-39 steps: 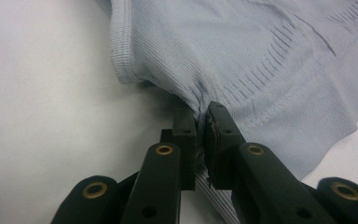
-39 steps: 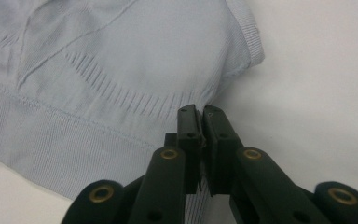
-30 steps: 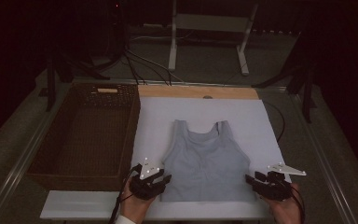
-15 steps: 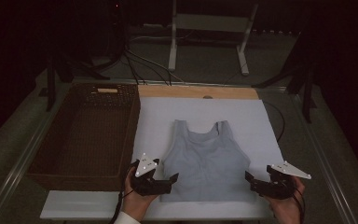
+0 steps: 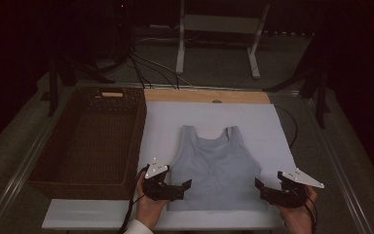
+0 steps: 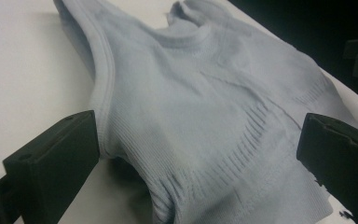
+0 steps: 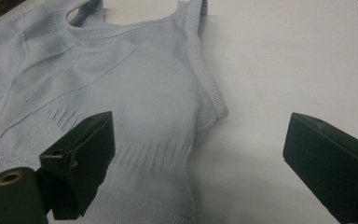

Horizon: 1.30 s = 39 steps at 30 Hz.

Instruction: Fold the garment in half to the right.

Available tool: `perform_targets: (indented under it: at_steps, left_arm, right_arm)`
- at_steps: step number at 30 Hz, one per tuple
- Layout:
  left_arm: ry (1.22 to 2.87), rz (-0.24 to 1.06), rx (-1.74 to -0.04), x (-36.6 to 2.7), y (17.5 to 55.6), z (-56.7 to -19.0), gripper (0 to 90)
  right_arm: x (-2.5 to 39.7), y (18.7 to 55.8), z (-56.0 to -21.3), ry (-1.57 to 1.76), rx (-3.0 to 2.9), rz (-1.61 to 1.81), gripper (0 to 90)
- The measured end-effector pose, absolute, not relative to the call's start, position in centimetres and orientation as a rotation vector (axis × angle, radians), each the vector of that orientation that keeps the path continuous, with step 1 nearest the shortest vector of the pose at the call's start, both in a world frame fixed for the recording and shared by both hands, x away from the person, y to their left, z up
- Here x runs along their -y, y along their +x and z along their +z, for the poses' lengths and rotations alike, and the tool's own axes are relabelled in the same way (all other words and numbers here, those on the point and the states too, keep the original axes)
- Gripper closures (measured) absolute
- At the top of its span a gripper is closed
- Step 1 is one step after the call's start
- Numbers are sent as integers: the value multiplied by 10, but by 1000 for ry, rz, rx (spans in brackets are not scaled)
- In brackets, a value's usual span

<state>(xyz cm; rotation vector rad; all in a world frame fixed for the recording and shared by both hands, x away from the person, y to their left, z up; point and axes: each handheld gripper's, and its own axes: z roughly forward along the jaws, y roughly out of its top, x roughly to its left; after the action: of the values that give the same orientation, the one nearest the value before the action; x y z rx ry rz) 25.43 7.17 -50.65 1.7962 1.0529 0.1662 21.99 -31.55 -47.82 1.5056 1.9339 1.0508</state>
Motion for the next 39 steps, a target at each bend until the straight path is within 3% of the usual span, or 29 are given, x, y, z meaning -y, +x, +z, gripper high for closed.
perform_targets:
  at_steps: [11,27,31,35,39]
  left_arm:
    - [1837,129,-1097,-68,256,-516,75]
    - [1876,135,-1162,-65,257,-525,56]
    - [1829,174,-1187,-67,262,-520,252]
    - [1775,185,-1198,-72,264,-515,575]
    - [1776,169,-1195,-74,264,-512,778]
  right_arm:
    - [316,220,-478,1504,-1927,1057,96]
    - [319,219,-477,1509,-1916,1059,98]
    - [317,219,-477,1507,-1923,1062,101]
    - [315,219,-477,1503,-1934,1064,103]
    - [316,219,-477,1504,-1934,1064,126]
